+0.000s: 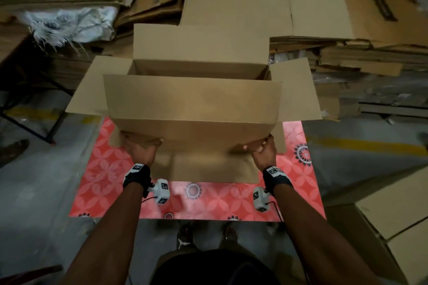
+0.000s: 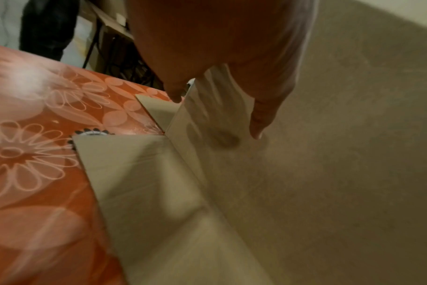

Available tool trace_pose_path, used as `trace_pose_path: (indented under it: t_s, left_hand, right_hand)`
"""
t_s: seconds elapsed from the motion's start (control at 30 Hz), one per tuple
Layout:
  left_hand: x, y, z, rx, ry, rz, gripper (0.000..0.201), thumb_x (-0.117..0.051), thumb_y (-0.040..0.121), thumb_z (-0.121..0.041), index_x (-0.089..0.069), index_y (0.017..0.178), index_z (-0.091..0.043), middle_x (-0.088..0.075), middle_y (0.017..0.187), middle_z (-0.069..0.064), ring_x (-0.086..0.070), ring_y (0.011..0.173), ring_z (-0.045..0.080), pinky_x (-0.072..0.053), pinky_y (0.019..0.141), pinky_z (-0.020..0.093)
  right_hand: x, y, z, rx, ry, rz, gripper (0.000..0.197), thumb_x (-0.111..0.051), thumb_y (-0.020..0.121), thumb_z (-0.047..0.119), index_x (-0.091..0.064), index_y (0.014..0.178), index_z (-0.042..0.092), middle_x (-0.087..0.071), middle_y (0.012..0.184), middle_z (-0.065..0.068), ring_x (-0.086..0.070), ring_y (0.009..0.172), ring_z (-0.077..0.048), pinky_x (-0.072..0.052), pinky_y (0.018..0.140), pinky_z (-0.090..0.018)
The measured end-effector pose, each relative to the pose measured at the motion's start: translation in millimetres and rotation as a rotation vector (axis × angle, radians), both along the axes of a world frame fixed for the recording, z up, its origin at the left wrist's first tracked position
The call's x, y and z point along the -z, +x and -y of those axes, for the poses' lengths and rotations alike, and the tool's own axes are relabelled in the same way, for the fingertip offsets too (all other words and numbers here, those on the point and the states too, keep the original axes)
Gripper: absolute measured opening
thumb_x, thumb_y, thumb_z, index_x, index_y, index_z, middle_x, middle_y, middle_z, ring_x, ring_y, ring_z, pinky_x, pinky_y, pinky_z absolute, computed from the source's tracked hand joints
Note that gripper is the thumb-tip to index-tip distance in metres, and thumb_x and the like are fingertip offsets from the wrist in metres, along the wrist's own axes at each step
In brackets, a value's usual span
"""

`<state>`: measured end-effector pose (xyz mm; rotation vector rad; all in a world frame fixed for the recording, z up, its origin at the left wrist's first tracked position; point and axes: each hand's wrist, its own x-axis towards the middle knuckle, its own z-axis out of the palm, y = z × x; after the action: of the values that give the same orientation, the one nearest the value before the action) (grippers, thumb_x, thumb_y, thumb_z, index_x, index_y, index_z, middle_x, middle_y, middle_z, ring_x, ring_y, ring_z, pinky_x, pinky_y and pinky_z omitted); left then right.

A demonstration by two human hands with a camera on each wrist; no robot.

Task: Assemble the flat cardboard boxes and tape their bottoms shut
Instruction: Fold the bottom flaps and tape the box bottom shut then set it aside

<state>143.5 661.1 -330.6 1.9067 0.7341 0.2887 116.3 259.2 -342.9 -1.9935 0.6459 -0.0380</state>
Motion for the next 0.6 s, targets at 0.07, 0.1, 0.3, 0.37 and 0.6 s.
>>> trace_pose_path:
  t_s: [0.07, 0.1, 0.3, 0.37, 0.6]
  left_hand:
    - [-12.1, 2.0, -8.7, 0.012, 0.029, -0.024, 0.144, -0.101, 0.051, -0.030, -0.009, 0.159, -0.002, -0.026, 0.159, 0.022, -0.027, 0.148, 0.036, -0.026, 0.123, 0.045]
    - [-20.6, 1.4, -11.4, 0.023, 0.042, -0.019, 0.145, -0.101, 0.046, -0.036, -0.013, 0.157, -0.001, -0.027, 0.157, 0.022, -0.028, 0.146, 0.037, -0.028, 0.122, 0.046]
    - [-66.3, 5.3, -8.3, 0.112, 0.038, 0.167, 0.124, -0.101, 0.054, -0.013, -0.021, 0.147, 0.004, -0.045, 0.142, 0.012, -0.050, 0.129, 0.026, -0.032, 0.107, 0.021]
    - [-81.4, 9.8, -10.1, 0.152, 0.110, 0.245, 0.129, -0.101, 0.053, -0.016, -0.020, 0.153, -0.009, -0.041, 0.146, 0.008, -0.047, 0.133, 0.025, -0.036, 0.112, 0.028]
    - [-120.4, 18.3, -17.3, 0.325, 0.327, 0.104, 0.132, -0.100, 0.055, -0.031, -0.020, 0.159, -0.046, -0.011, 0.167, 0.022, -0.008, 0.156, 0.036, -0.019, 0.124, 0.043]
  right_hand:
    - [1.4, 5.3, -8.3, 0.013, 0.001, 0.030, 0.121, -0.087, 0.043, 0.061, -0.038, 0.142, 0.012, -0.059, 0.134, -0.011, -0.060, 0.121, -0.032, -0.052, 0.101, -0.049]
    - [-10.1, 4.7, -17.2, 0.042, 0.000, 0.044, 0.127, -0.091, 0.040, 0.059, -0.034, 0.144, 0.013, -0.057, 0.136, -0.011, -0.059, 0.122, -0.032, -0.051, 0.103, -0.051]
    - [-77.5, -3.4, -48.9, 0.094, -0.201, 0.145, 0.154, -0.100, 0.050, 0.038, 0.005, 0.162, 0.018, -0.026, 0.154, -0.025, -0.035, 0.139, -0.044, -0.029, 0.117, -0.052]
    - [-90.7, -1.6, -48.8, 0.061, -0.260, 0.205, 0.150, -0.099, 0.052, 0.036, 0.001, 0.164, 0.022, -0.025, 0.153, -0.026, -0.031, 0.141, -0.043, -0.025, 0.120, -0.043]
    - [-145.6, 5.6, -48.2, -0.027, -0.425, 0.267, 0.127, -0.095, 0.055, 0.045, -0.020, 0.158, 0.048, -0.030, 0.146, -0.026, -0.038, 0.135, -0.046, -0.039, 0.112, -0.052]
